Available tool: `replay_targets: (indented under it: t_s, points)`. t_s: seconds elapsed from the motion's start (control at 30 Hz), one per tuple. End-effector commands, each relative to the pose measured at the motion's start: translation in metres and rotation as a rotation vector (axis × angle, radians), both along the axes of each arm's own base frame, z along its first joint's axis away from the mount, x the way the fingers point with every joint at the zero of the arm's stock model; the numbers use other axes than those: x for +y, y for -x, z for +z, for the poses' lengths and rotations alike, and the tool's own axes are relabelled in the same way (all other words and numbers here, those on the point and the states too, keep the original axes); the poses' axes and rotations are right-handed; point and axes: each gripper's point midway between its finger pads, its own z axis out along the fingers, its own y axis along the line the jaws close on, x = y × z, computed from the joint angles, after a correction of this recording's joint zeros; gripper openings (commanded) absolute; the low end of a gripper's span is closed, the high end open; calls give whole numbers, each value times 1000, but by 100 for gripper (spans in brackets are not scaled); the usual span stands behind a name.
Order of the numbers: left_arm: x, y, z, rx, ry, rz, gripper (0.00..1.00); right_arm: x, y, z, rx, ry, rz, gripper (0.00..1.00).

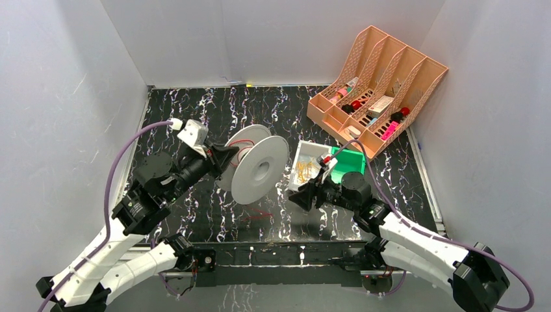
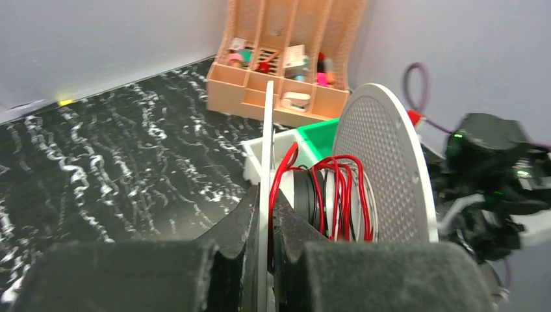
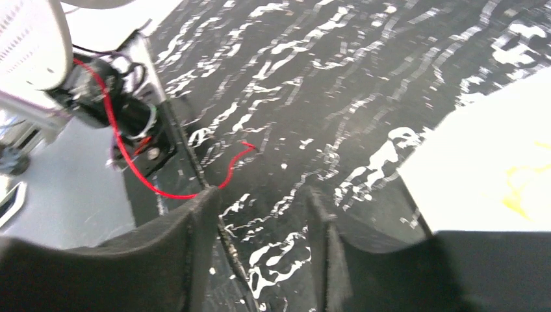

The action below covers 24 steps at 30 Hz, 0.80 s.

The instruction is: Wrap the cables

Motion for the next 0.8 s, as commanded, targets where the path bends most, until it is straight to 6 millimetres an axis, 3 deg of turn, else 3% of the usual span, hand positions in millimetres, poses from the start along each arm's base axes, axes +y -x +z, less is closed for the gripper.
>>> replay_targets:
  t_s: [0.0,0.37,0.77]
  points:
    - [24,-24,27,-90,-19,175,0,-19,-35,26,-88,46,-208,70]
    - [62,-93,-24,-94,-355,569,0,-70,-67,32,-17,188,-554,87]
    - [67,-137,-78,-70,-677,754,0,-90,-72,15,100,342,-680,92]
